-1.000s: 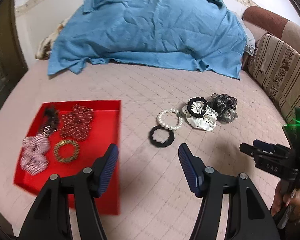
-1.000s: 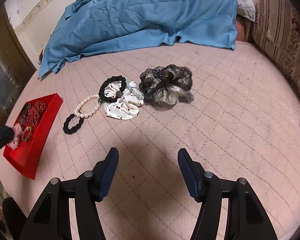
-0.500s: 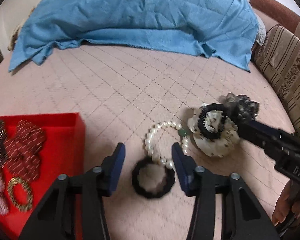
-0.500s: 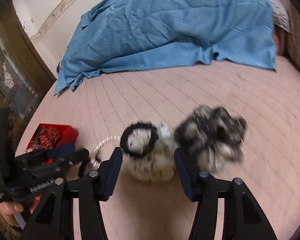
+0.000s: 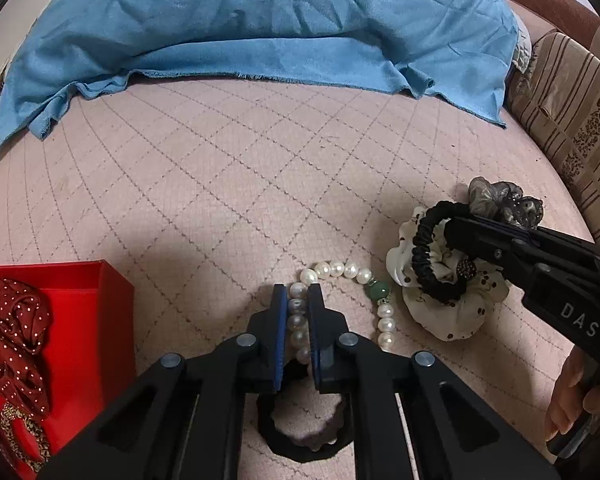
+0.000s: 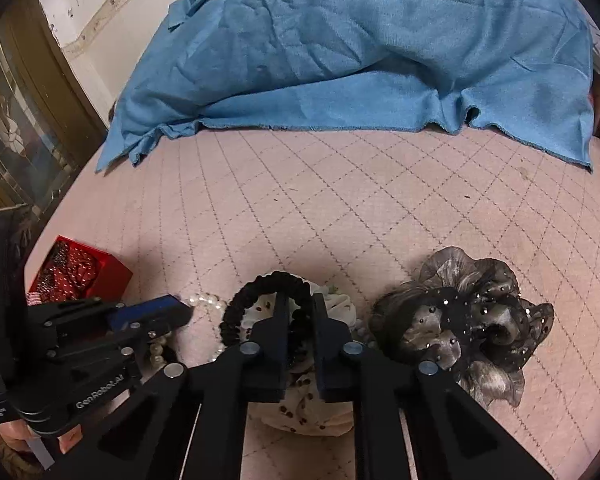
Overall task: Organize jewelry
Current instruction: 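Grasp the pearl bracelet with the left tool while the right tool grasps a black hair tie, then place the pearl bracelet and black hair tie into the red tray, open both tools, then move both tools toward the remaining black hair tie and scrunchies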
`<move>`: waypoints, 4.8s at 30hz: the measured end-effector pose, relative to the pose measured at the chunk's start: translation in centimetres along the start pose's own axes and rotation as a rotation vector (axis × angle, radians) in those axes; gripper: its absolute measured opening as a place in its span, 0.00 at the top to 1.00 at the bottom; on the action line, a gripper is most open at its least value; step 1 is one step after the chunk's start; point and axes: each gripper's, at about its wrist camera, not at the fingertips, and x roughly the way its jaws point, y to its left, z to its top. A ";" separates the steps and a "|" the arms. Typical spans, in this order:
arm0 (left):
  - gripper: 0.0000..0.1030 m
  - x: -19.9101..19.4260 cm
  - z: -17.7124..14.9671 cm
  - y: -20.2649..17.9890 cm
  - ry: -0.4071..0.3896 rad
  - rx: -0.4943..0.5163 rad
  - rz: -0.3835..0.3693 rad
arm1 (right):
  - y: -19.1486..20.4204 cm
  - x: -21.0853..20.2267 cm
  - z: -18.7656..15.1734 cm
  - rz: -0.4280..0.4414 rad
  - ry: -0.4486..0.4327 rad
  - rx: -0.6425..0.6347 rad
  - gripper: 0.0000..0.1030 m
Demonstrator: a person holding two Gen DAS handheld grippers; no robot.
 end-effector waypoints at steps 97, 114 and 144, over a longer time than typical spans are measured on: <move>0.56 -24.8 -17.1 18.1 -0.257 -0.392 0.389 | 27.2 -2.2 -9.1 0.234 0.172 -0.259 0.66; 0.46 -25.7 -17.0 10.3 -0.259 -0.239 0.401 | 20.2 -8.3 -10.9 0.145 0.080 -0.165 0.58; 0.42 -23.7 -17.2 0.5 -0.201 -0.047 0.339 | 9.3 -13.7 -13.6 -0.040 0.001 0.014 0.44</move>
